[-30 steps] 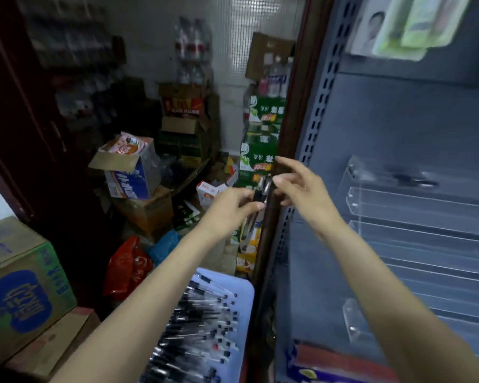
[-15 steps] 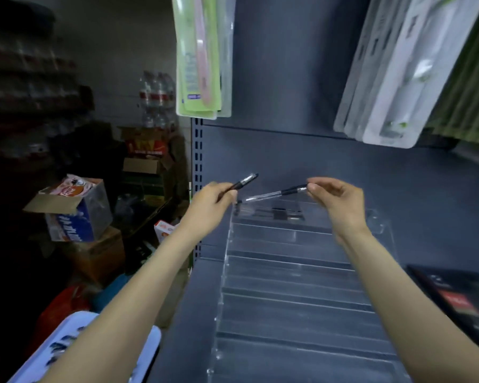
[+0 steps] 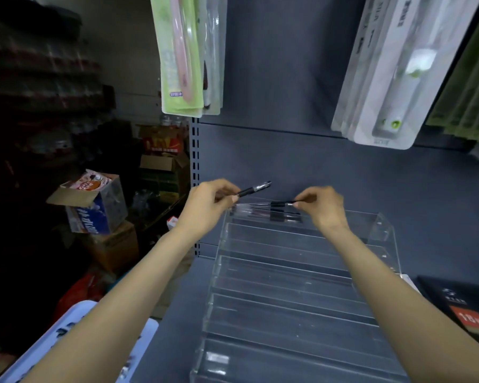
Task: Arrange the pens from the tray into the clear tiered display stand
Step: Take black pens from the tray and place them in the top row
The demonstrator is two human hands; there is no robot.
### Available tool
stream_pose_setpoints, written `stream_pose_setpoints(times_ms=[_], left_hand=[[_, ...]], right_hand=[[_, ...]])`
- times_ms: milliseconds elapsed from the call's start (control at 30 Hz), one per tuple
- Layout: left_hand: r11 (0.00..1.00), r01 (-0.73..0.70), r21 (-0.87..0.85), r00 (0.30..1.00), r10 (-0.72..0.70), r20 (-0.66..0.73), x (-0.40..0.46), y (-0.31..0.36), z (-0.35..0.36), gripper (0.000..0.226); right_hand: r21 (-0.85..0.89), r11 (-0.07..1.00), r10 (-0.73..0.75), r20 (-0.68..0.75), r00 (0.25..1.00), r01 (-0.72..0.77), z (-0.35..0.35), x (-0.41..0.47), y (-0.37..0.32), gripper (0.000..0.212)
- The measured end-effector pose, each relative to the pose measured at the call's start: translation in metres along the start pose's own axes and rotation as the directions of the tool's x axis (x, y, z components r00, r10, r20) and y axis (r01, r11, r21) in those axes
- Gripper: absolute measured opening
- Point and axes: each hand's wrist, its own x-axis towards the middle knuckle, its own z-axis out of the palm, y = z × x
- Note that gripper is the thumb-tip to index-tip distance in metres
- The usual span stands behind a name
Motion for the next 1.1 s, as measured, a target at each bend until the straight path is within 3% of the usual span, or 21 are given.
stream_pose_setpoints(times_ms=[567, 700, 800, 933, 1100], left_hand=[[0.998, -0.041, 0.058, 0.999, 0.039, 0.028, -0.002, 0.010, 0.005, 0.012], [0.998, -0.042, 0.056, 0.998, 0.039, 0.051, 0.000, 0.015, 0.011, 0.012], [0.998, -0.053, 0.042, 0.996, 0.050, 0.075, 0.002, 0.020, 0.017, 0.012], [0.997, -0.081, -0.006, 0.992, 0.081, 0.101, 0.005, 0.029, 0.026, 0.012], [0.996, -0.064, 0.066, 0.998, 0.062, 0.034, 0.010, 0.025, 0.028, 0.026]], right_hand=[[-0.152, 0.988, 0.045, 0.107, 0.993, -0.028, 0.001, 0.004, 0.004, 0.008], [-0.044, 0.999, -0.029, 0.055, 0.998, 0.031, -0.013, -0.003, 0.001, 0.014], [0.247, 0.966, -0.094, 0.081, 0.992, 0.071, -0.025, -0.013, -0.005, 0.011], [0.478, 0.874, -0.171, 0.138, 0.975, 0.086, -0.034, -0.018, -0.006, 0.012], [0.455, 0.890, -0.051, 0.041, 0.998, 0.027, -0.036, -0.009, 0.009, 0.006]])
